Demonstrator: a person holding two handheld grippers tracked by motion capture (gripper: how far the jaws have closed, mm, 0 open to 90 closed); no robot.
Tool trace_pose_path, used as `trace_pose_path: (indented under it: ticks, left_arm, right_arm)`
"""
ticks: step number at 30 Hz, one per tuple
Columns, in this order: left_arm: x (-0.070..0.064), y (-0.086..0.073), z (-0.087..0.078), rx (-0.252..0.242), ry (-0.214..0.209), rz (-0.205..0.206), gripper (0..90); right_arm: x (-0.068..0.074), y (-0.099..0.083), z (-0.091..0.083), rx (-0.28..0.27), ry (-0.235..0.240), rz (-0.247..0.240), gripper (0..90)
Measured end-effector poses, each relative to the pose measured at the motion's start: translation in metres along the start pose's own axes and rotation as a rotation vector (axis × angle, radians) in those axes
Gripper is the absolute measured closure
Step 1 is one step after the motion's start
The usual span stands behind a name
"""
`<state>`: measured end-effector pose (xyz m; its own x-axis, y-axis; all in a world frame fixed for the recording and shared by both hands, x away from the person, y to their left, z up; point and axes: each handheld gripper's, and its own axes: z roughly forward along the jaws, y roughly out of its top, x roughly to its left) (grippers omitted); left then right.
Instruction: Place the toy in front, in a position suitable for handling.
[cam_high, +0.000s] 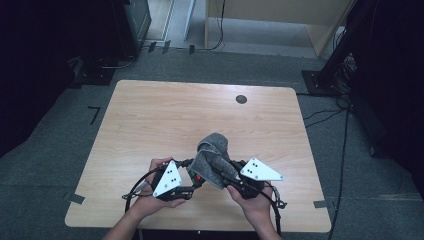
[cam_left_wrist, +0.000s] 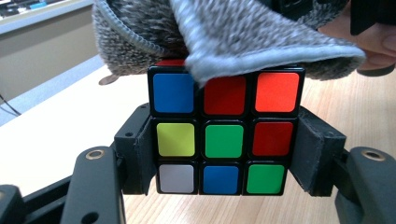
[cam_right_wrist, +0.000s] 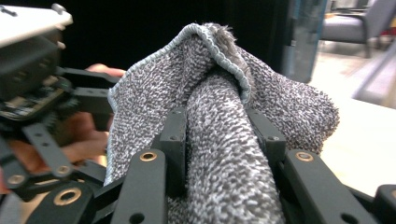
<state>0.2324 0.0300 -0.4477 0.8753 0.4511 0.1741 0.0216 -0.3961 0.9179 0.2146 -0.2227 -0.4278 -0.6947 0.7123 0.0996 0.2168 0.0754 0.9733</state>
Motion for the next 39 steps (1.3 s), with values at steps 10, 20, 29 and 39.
trace_pose_path:
  ticks: [10,20,29,39]
  left_arm:
    - [0.002,0.000,-0.002,-0.010,-0.003,-0.009,34.4]
    - [0.003,0.001,-0.002,-0.027,-0.038,-0.036,34.4]
    - [0.000,0.002,-0.002,-0.016,-0.020,-0.011,34.4]
    - [0.008,0.005,-0.013,-0.113,-0.057,-0.068,34.4]
  right_arm:
    - [-0.005,-0.003,-0.001,0.014,-0.072,-0.027,64.8]
    - [0.017,0.007,-0.009,-0.077,-0.088,-0.111,65.7]
    - [0.022,0.000,0.003,-0.051,0.022,-0.083,65.1]
    - [-0.018,-0.010,-0.004,0.020,-0.147,0.034,65.9]
